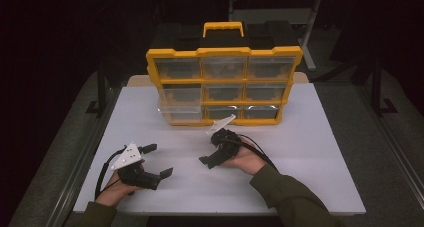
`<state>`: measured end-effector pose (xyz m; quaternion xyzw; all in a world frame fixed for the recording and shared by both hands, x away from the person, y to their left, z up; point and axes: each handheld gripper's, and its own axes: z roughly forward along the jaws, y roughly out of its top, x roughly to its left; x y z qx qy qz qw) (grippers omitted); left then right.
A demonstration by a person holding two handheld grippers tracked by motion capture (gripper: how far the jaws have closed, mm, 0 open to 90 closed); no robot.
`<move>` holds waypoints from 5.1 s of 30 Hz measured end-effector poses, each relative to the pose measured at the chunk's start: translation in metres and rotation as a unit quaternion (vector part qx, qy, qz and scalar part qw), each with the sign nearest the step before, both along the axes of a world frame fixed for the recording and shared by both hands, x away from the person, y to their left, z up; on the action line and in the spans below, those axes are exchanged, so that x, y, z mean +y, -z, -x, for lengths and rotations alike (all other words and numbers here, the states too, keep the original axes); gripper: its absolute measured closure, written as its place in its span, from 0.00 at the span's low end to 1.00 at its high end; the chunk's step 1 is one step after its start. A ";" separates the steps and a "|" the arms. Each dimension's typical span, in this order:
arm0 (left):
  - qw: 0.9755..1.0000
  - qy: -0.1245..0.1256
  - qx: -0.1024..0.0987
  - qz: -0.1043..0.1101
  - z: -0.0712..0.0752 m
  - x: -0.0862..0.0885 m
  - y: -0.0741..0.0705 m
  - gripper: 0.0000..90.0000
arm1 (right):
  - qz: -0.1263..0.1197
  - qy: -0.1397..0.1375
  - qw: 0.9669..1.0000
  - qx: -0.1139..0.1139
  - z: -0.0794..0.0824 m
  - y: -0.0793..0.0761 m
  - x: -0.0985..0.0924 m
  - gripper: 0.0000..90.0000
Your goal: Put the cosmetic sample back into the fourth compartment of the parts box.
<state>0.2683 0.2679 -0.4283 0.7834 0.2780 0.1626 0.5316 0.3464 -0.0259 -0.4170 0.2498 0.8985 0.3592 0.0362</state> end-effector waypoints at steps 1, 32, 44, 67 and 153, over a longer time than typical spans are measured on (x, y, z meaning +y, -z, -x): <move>1.000 0.000 -0.001 0.000 0.000 0.000 0.000 0.00 | 0.000 0.002 1.000 0.005 0.001 0.000 0.001 0.22; 1.000 0.002 0.000 -0.001 0.000 -0.001 0.000 0.00 | 0.048 -0.027 0.998 0.024 0.004 0.016 0.016 0.75; 1.000 0.003 0.000 -0.002 0.000 0.000 0.000 0.00 | 0.066 -0.030 0.997 0.018 0.004 0.018 0.017 0.83; 1.000 0.006 0.000 -0.003 0.000 -0.001 0.001 0.00 | 0.069 -0.027 0.997 0.029 0.001 0.013 0.014 0.89; 1.000 0.004 0.000 0.006 -0.001 -0.001 0.001 0.00 | 0.042 -0.032 0.999 0.003 -0.048 -0.123 -0.022 0.90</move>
